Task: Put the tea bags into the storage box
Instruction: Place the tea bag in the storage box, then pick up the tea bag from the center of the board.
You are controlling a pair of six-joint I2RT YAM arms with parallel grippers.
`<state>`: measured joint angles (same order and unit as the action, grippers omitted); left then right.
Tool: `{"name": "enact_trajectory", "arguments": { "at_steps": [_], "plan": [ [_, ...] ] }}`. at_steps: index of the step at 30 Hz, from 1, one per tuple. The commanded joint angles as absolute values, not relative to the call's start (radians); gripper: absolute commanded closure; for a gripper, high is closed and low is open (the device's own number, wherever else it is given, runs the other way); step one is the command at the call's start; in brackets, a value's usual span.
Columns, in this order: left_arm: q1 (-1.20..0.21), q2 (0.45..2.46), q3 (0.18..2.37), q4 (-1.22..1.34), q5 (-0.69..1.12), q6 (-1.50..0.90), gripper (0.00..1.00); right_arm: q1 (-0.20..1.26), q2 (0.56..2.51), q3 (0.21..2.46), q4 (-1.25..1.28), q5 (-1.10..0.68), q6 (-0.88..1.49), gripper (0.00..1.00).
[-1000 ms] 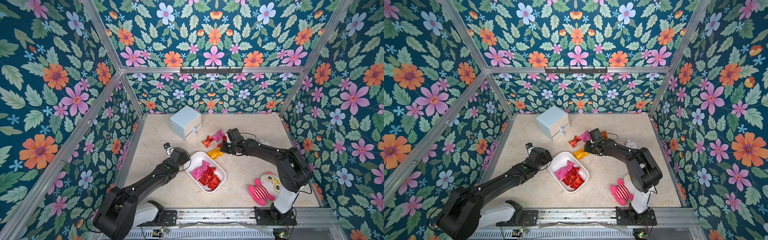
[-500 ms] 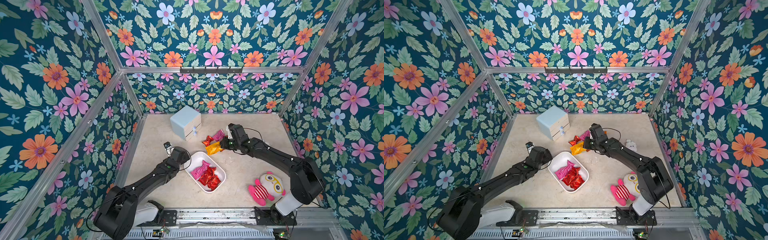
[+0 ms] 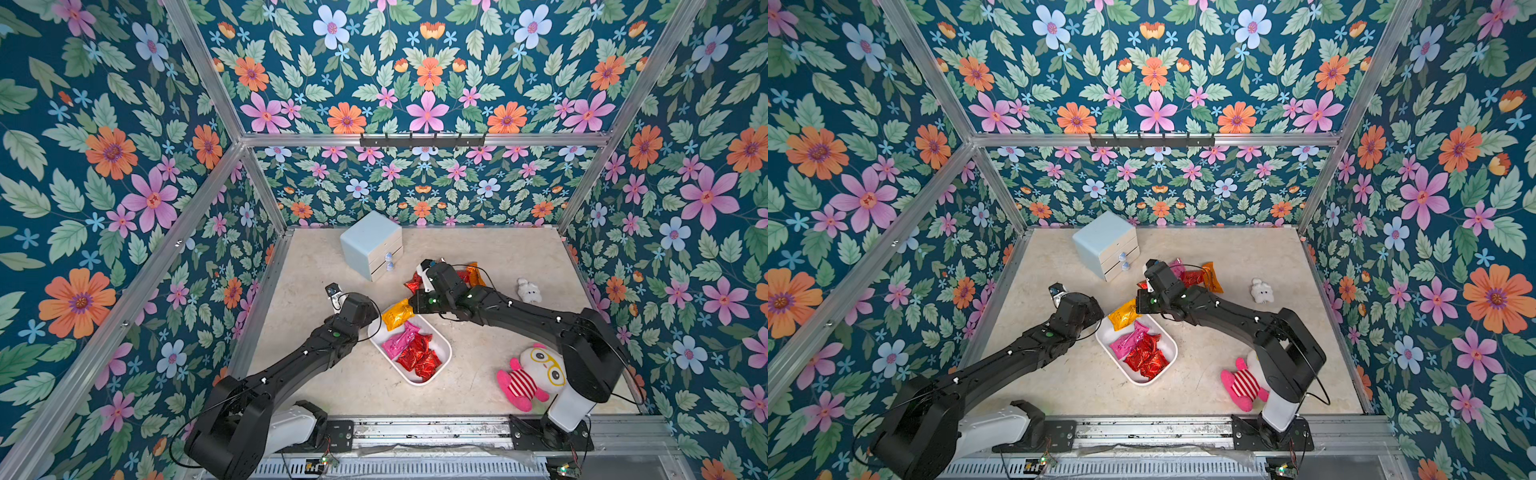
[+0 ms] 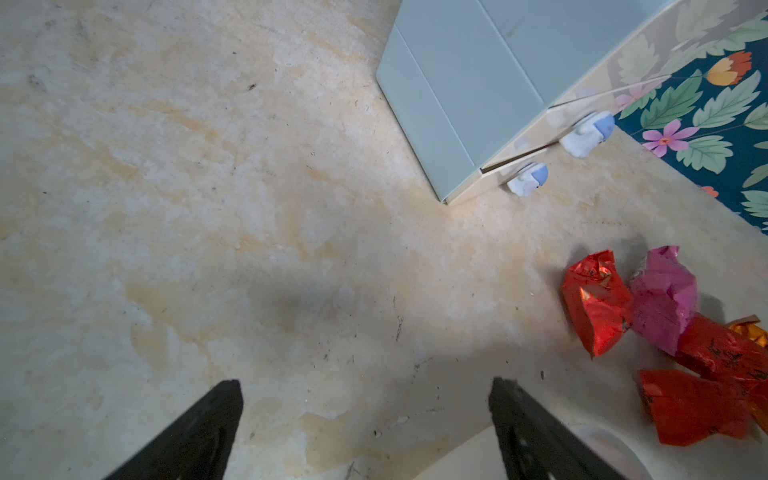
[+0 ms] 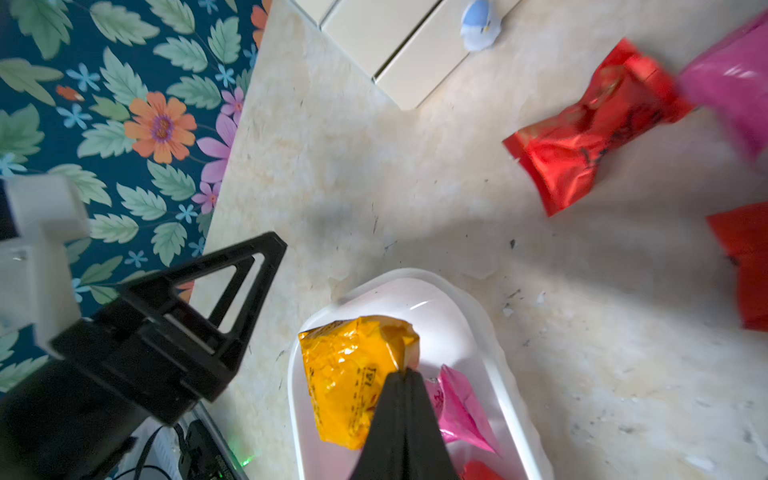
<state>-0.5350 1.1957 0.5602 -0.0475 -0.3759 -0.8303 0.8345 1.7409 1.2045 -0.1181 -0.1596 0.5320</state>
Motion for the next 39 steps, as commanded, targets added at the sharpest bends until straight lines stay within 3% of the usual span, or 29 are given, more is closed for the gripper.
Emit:
{"name": "enact_trajectory", "arguments": {
  "at_steps": [1, 6, 7, 12, 15, 27, 39],
  "plan": [
    [-0.534, 1.188, 0.553, -0.056, -0.391, -0.832, 0.01, 0.860, 1.798, 1.237, -0.053, -0.174, 0.552, 1.00],
    [-0.534, 1.171, 0.544, -0.068, -0.390, -0.833, 0.01, 0.871, 1.865, 1.281, -0.077, -0.170, 0.546, 1.00],
    [-0.535, 1.167, 0.540, -0.068, -0.390, -0.831, 0.01, 0.870, 1.863, 1.283, -0.082, -0.169, 0.543, 0.96],
    [-0.534, 1.167, 0.535, -0.064, -0.390, -0.827, 0.01, 0.866, 1.793, 1.278, -0.125, -0.087, 0.517, 0.57],
    [-0.534, 1.184, 0.546, -0.051, -0.377, -0.818, 0.01, 0.856, 1.753, 1.286, -0.158, -0.033, 0.496, 0.47],
    [-0.535, 1.258, 0.610, -0.029, -0.338, -0.755, 0.01, 0.670, 1.846, 1.359, -0.183, -0.020, 0.604, 0.38],
    [-0.535, 1.191, 0.555, -0.058, -0.354, -0.793, 0.01, 0.651, 2.096, 1.572, -0.216, -0.039, 0.719, 0.34]
  ]
}}
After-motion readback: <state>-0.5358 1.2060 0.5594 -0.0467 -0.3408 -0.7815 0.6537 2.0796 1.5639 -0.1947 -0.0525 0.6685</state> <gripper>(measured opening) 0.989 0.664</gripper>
